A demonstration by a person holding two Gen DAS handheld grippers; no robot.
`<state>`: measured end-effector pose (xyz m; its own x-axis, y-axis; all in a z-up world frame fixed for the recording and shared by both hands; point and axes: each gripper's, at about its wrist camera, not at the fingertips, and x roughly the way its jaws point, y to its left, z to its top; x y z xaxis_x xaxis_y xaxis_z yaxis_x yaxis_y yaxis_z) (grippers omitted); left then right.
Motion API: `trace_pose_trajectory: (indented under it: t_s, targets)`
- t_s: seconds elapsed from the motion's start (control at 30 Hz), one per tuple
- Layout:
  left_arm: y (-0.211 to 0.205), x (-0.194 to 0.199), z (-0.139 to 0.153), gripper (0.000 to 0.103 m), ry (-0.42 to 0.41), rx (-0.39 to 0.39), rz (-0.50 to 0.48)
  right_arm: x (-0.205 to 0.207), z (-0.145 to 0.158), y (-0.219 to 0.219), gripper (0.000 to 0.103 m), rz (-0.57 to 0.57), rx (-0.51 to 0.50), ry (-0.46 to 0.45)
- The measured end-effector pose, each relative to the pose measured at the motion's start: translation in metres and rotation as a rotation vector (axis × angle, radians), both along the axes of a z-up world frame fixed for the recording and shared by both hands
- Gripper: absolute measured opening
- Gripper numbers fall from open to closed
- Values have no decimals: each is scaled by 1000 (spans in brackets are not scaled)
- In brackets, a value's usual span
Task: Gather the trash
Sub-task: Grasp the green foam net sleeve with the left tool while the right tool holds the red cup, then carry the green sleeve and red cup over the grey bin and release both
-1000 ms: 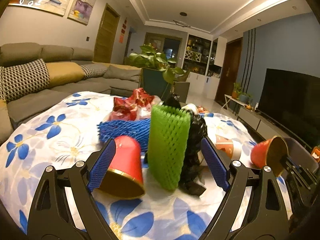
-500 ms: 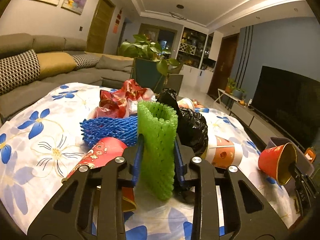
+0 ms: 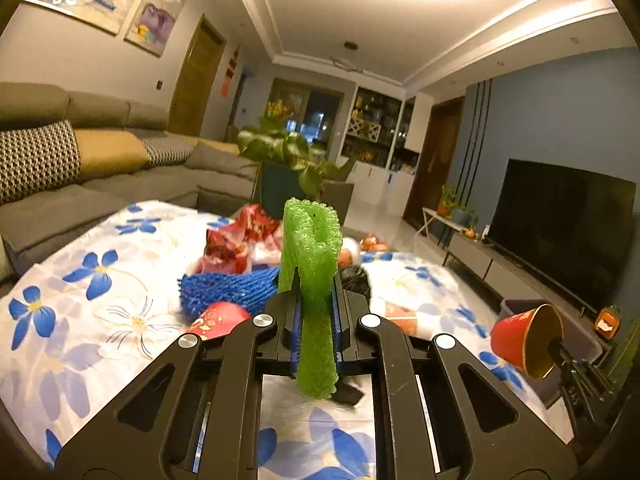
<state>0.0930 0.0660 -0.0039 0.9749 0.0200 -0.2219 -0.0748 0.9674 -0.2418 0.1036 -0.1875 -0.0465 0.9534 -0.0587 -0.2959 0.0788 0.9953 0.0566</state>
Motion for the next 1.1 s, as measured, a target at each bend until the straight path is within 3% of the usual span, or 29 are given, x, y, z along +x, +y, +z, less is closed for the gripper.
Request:
trace_pose_trajectory:
  t_s: [0.47,1.1]
  targets:
    - [-57,-12,14,11,-24,43,-136,-30,17,-27,4,-20,15,-60]
    - [-140,14,23,11,-28,49,-363,-46,38,-79,4,-124,2,-143]
